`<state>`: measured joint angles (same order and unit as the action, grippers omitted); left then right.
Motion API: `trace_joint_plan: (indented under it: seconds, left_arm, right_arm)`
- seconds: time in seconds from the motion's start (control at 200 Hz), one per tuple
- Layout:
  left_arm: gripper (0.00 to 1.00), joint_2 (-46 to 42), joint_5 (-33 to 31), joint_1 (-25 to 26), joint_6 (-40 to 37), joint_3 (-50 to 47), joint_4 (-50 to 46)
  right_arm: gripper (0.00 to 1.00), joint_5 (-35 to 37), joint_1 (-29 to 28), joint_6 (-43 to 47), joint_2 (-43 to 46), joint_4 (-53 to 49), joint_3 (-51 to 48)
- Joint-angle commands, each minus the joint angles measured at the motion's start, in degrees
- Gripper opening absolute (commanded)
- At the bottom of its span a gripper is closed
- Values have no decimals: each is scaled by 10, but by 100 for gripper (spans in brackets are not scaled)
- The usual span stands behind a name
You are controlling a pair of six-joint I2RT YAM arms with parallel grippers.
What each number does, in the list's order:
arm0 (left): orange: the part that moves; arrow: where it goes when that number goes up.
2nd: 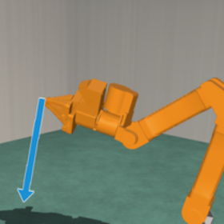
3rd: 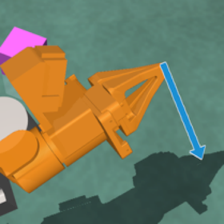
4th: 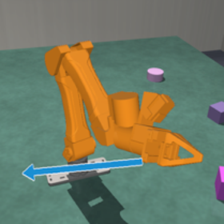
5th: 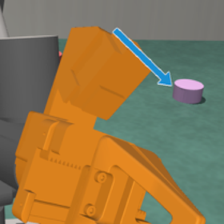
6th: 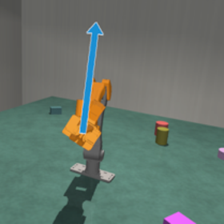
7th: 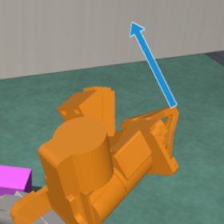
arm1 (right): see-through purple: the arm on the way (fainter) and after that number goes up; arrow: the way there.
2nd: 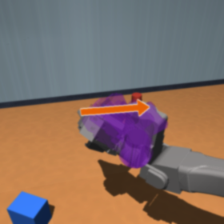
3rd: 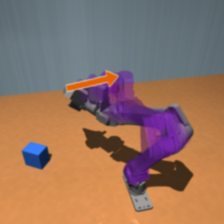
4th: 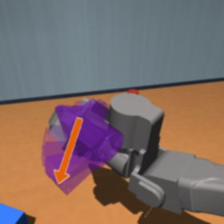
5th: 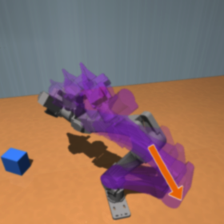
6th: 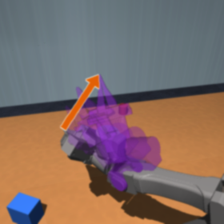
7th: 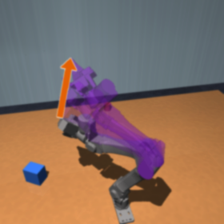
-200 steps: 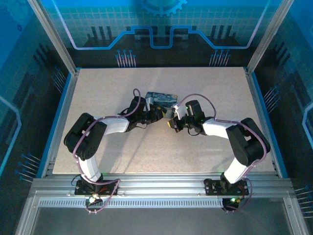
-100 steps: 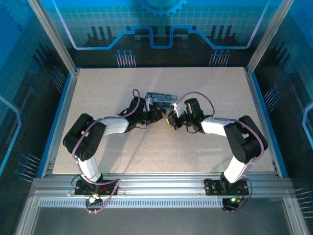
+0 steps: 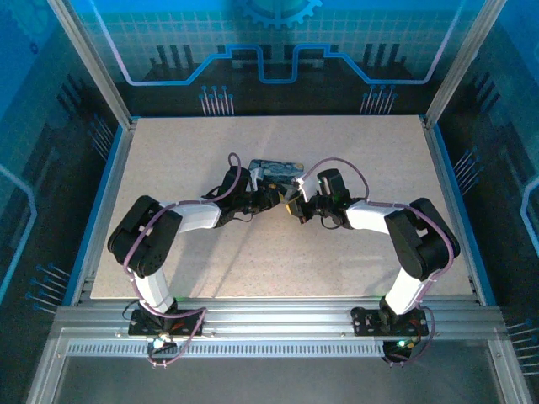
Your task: Unlock a padlock with a key
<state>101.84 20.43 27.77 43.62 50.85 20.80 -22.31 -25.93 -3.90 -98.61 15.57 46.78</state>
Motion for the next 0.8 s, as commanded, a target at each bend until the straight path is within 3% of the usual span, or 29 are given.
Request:
trace_joint_plan:
  seconds: [0.0, 0.795]
  left_arm:
    - [15, -25, 6, 4, -1, 1, 11]
    - [16, -39, 35, 4, 1, 6, -14]
  right_arm:
    - [0, -20, -7, 14, -4, 17, 1]
    - [1, -21, -6, 40, 4, 81, -7]
